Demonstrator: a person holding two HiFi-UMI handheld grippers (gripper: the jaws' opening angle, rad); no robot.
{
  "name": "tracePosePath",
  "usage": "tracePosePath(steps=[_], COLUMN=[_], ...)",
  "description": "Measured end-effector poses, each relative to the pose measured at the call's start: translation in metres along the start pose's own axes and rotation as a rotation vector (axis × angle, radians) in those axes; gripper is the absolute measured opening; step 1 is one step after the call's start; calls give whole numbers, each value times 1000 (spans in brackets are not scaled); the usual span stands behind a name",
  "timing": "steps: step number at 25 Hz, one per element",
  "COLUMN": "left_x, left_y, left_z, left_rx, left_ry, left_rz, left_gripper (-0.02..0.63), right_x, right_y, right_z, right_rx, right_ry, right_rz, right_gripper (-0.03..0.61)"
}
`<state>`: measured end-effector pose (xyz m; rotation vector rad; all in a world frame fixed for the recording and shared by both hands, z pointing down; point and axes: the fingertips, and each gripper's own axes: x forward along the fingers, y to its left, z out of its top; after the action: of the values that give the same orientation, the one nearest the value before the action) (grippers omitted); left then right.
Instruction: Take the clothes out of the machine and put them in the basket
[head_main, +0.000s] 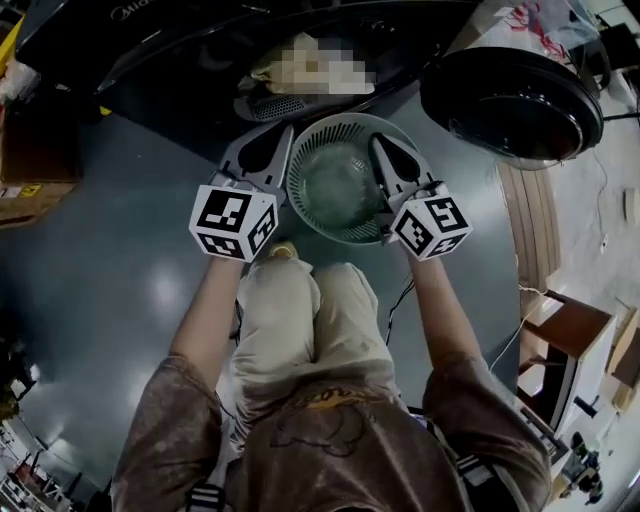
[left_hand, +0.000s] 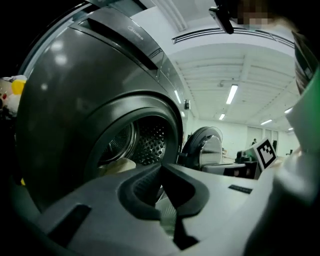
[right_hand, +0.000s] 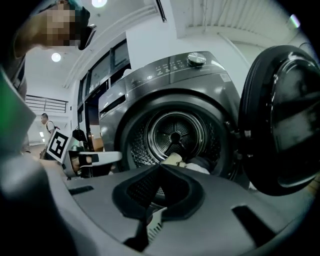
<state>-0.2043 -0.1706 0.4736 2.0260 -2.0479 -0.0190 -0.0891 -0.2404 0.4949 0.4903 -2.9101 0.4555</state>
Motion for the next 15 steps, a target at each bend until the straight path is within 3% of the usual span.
tracePosePath(steps=[7,15], left_x=[2,-8], left_y=[1,-20], left_z=[-30,-40], left_rx=[35,61], left_ry=[-35,-48], left_rz=[12,36], left_gripper=[8,8], right_x=[3,-10], right_y=[-9,-9], right_z=[-36,-41], right_rx=[-12,-26], right_ry=[-42,-84], right_rz=[27,57], right_gripper=[-3,-3])
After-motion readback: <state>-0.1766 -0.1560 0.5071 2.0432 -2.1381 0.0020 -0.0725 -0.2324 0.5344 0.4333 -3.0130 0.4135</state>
